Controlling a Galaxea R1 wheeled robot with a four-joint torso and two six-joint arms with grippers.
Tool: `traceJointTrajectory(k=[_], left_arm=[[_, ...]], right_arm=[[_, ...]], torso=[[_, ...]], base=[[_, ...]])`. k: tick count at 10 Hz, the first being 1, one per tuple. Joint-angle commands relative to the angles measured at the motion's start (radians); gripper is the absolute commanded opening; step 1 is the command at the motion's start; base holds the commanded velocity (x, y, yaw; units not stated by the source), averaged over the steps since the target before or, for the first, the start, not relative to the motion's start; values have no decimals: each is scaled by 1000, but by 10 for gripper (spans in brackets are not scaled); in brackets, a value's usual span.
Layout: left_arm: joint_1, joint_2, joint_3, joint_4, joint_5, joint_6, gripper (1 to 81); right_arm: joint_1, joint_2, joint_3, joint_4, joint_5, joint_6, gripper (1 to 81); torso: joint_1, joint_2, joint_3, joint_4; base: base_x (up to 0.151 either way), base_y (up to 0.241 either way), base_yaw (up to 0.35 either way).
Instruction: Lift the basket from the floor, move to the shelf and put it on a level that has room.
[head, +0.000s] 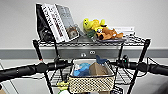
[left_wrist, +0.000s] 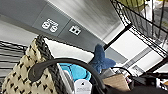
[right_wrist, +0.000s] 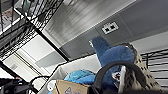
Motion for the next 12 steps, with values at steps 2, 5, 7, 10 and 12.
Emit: traceJointTrajectory(k=[2, 5, 7, 10, 12], left_arm=[[-261, 124, -150, -13, -8, 9, 10], [-268, 190, -235, -8, -7, 9, 10], [-274, 215, -289, -2, 16, 11, 10], [-282, 251, -374, 6, 31, 11, 10], [-297, 290, -454, 18, 88, 11, 10]], right_arm=[[268, 79, -98, -26, 48, 1, 10], [280, 139, -195, -48, 27, 1, 10], [278, 149, -236, -52, 25, 1, 10], [246, 192, -334, -74, 24, 1, 10], [248, 218, -385, -78, 24, 1, 10]], torso=[[0, 0, 0, 0], [1, 1, 0, 0], [1, 1, -1, 0], [2, 1, -1, 0], [2, 1, -2, 0]], base=[[0, 0, 0], [0, 0, 0], [0, 0, 0], [0, 0, 0], [0, 0, 0]])
